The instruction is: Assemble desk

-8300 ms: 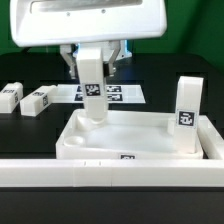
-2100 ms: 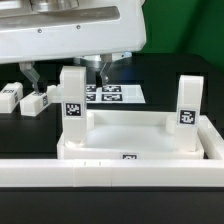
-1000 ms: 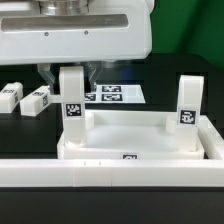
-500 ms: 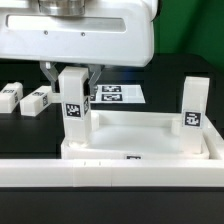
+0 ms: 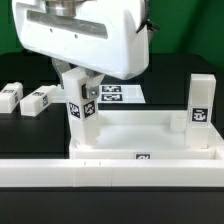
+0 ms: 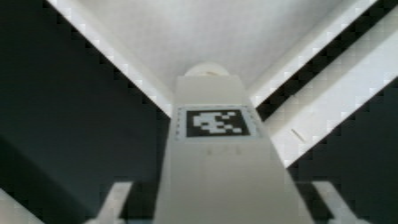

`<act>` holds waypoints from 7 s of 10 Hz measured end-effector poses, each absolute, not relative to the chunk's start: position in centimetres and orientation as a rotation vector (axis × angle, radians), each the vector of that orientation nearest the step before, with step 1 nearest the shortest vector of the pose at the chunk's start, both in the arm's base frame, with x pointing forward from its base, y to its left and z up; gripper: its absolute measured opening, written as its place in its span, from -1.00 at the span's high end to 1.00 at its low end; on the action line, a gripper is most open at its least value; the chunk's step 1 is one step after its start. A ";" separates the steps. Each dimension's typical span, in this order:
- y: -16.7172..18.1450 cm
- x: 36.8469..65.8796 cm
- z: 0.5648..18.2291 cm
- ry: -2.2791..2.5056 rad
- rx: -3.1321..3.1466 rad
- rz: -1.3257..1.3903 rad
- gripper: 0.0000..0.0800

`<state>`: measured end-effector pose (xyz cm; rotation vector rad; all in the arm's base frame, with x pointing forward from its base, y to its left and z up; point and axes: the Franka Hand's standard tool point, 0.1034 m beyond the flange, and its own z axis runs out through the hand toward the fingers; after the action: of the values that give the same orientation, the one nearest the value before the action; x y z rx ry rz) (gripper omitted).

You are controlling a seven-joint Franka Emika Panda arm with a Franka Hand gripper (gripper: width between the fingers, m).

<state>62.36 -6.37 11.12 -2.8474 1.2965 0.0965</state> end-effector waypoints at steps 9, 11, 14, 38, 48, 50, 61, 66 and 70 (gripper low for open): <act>-5.9 62.5 11.2 1.601 -2.674 0.089 -0.32; -5.9 62.6 11.1 1.430 -2.764 0.074 -0.60; -5.9 62.5 11.0 1.088 -2.911 0.070 -0.62; -6.4 62.7 10.8 1.008 -2.923 0.048 0.27; -6.5 62.7 10.7 1.771 -2.528 0.077 0.27; -6.3 62.7 10.7 1.673 -2.593 0.078 -0.24; -5.9 62.8 10.8 0.327 -3.070 0.028 -0.62; -6.1 62.7 10.7 -0.226 -3.087 0.015 -0.56; -6.1 62.7 10.6 -0.222 -3.087 0.018 0.20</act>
Offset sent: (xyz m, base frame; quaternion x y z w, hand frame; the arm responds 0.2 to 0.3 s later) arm -0.0020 0.0069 0.0007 0.0139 -0.0049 0.3088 0.9510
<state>62.69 -6.14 10.59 -3.0869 -0.2224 0.0177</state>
